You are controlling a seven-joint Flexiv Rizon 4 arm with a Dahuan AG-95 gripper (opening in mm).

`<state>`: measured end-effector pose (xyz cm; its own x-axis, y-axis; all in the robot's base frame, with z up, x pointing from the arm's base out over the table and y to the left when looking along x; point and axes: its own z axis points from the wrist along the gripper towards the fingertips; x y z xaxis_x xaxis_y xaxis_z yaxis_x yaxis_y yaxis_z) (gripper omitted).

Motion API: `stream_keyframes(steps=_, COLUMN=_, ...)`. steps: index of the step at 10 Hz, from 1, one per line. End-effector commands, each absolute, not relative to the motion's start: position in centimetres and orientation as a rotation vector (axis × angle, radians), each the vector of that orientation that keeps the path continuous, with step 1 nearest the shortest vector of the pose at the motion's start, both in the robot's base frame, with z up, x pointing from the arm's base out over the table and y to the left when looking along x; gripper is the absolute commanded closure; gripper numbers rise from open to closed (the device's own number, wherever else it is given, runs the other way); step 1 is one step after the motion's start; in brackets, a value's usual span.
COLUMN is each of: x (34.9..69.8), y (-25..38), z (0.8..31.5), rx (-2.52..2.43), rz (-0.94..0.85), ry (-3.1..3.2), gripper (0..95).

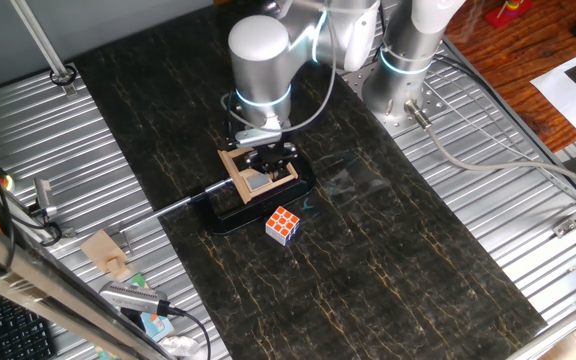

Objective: Open a sliding window

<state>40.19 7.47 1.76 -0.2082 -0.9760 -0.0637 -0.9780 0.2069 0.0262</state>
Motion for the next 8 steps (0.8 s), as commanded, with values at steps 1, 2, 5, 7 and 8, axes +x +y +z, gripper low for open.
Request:
stream_keyframes(steps=1, x=40.25, y=7.42, z=1.70, rx=-1.952, rz=0.071, ry=2.411, gripper=95.0)
stream_keyframes(steps=2, x=40.26, y=7.41, z=1.71, rx=-1.949, rz=0.068, ry=2.413, gripper=95.0)
stream_keyframes(steps=5, x=40.27, y=7.37, z=1.73, rx=-1.951, rz=0.094, ry=2.431, gripper=95.0)
stream_keyframes(steps=7, x=40.20, y=7.42, z=2.09, rx=-1.953, rz=0.109, ry=2.445, gripper=95.0)
stream_keyframes(steps=8, x=40.14, y=7.44, z=2.34, rx=-1.953, rz=0.099, ry=2.448, gripper=95.0)
